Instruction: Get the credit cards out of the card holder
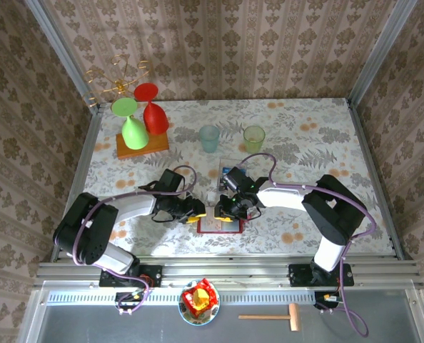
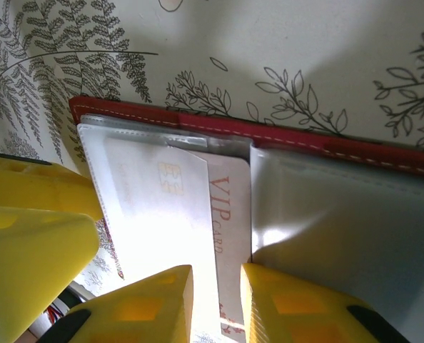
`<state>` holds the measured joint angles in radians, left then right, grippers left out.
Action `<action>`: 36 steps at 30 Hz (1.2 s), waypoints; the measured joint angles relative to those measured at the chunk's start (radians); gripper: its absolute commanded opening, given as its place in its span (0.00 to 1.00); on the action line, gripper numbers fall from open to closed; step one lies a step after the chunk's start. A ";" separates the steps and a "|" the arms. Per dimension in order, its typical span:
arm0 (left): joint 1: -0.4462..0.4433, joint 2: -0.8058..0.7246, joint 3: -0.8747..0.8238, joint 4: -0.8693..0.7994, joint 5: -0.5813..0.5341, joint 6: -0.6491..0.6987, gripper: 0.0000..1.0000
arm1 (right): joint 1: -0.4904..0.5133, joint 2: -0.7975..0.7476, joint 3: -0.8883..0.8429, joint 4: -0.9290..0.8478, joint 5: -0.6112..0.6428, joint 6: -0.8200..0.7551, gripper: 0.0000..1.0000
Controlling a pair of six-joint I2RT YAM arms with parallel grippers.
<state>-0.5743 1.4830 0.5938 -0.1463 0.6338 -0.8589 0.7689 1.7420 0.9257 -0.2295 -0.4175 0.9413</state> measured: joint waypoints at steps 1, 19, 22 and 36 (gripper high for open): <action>0.000 -0.007 0.000 -0.003 -0.001 0.000 0.38 | 0.000 -0.002 0.000 0.000 0.000 0.000 0.25; -0.033 0.020 0.002 0.067 0.051 -0.031 0.17 | 0.000 -0.012 0.000 0.025 -0.002 0.005 0.24; -0.033 0.022 0.002 0.064 0.050 -0.030 0.17 | 0.000 -0.012 0.000 0.036 -0.007 0.005 0.24; -0.033 0.048 0.002 0.043 0.042 -0.019 0.17 | 0.000 -0.008 0.000 0.027 -0.011 0.001 0.24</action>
<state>-0.6071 1.5307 0.5957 -0.1028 0.6762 -0.8776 0.7689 1.7344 0.9260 -0.2024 -0.4290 0.9424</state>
